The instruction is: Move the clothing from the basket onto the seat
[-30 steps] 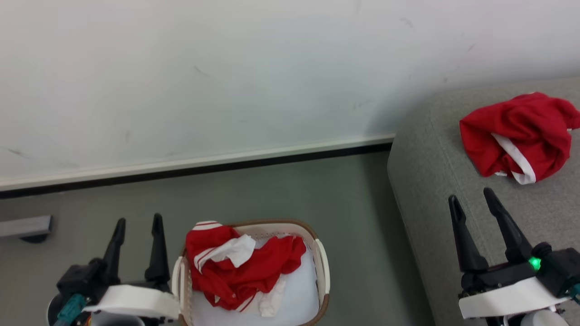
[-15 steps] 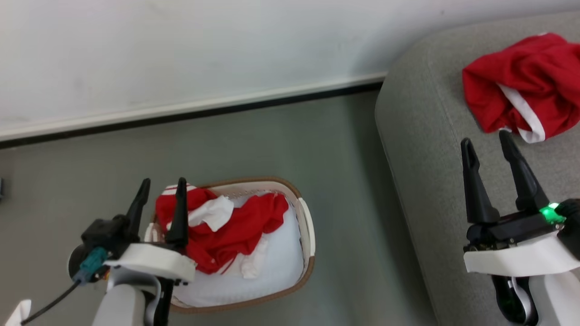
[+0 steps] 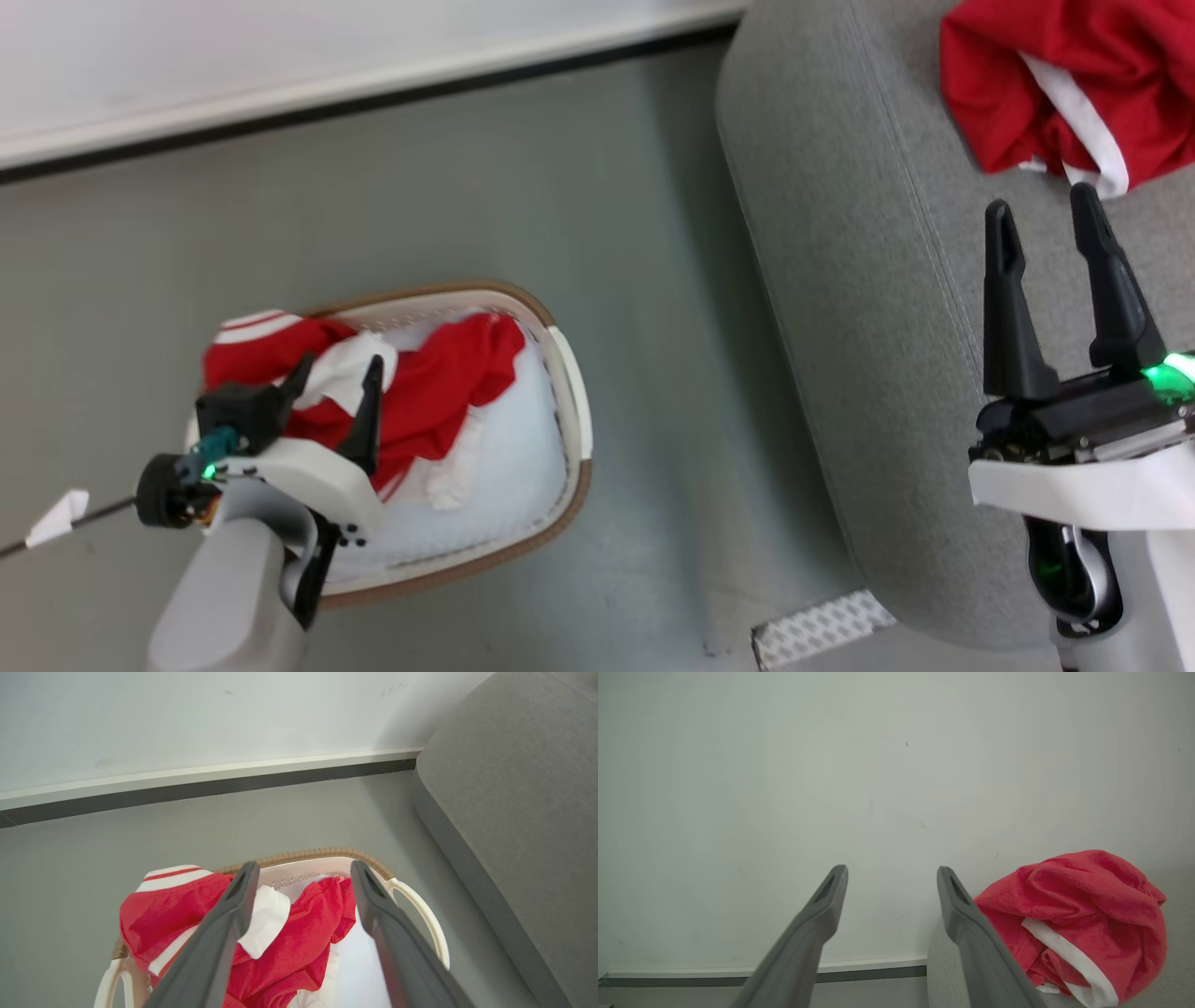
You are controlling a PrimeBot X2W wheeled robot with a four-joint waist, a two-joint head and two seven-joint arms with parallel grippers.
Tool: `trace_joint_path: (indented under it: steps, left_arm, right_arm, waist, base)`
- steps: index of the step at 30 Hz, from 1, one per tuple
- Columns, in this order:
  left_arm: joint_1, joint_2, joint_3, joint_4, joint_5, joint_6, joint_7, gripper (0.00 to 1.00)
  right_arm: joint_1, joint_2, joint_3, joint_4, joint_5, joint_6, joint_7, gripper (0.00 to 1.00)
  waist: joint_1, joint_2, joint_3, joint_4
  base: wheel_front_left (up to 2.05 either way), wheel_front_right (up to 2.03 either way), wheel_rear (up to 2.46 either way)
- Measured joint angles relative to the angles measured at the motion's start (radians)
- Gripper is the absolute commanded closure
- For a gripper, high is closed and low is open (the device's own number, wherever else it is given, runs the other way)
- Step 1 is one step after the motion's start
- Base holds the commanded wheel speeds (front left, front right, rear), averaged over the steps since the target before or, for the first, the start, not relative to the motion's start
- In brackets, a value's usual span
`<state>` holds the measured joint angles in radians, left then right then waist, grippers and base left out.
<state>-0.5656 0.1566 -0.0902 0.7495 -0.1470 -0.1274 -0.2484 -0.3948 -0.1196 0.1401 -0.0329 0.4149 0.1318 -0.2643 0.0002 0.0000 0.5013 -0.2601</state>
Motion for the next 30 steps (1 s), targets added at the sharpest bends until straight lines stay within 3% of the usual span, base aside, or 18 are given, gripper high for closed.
trace_joint_path:
  steps: [15, 30]
  left_arm:
    - [-0.219, 0.099, -0.229, 0.305, -0.087, -0.004, 0.071, 0.0]
    - [-0.36, 0.197, -0.294, 0.494, -0.093, 0.005, 0.16, 0.0]
  right_arm:
    - [-0.081, 0.033, -0.009, -0.06, 0.008, 0.0, 0.0, 0.0]
    - [-0.123, 0.062, 0.012, -0.116, 0.021, 0.0, 0.0, 0.0]
  waist:
    - [0.0, 0.0, 0.203, -0.105]
    - [-0.0001, 0.0, 0.351, -0.183]
  base:
    - [0.0, 0.0, 0.0]
    - [0.0, 0.0, 0.0]
